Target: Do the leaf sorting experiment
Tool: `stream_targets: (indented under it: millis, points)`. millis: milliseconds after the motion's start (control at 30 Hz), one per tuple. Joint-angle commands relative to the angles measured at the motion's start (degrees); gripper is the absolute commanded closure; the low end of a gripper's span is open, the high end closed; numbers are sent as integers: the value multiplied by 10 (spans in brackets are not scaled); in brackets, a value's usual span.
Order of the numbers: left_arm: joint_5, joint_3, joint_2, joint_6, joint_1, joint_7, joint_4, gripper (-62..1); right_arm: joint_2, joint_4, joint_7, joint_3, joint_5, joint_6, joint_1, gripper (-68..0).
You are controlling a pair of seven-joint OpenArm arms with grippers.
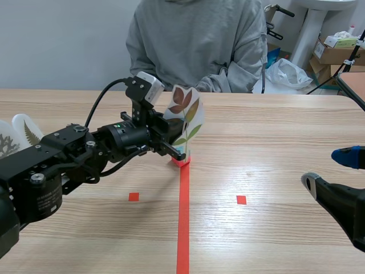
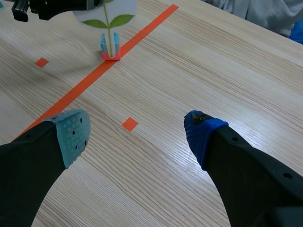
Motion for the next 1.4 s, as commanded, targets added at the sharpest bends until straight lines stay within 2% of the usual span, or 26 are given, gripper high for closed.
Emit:
stream_targets:
  millis: [0,300,467,633,1033,1167,1367]
  points:
    - [-4,-19,0,-3,-1,-6,18,-41,0,5,6,4,10,0,8,-411]
    - [-4,-109,-14,-3,45,13,85,-41,0,5,6,4,10,0,10,-411]
    - [-5,-164,-14,2,63,18,93,-41,0,5,6,4,10,0,10,-411]
    - [-7,-207,-17,30,65,22,93,-41,0,5,6,4,10,0,10,-411]
    - [-4,-233,-55,150,63,20,71,-41,0,5,6,4,10,0,10,-411]
    - [-6,-248,-67,169,55,19,51,-41,0,5,6,4,10,0,10,-411]
    - [-24,-258,-85,176,27,13,5,-41,0,5,6,4,10,0,10,-411]
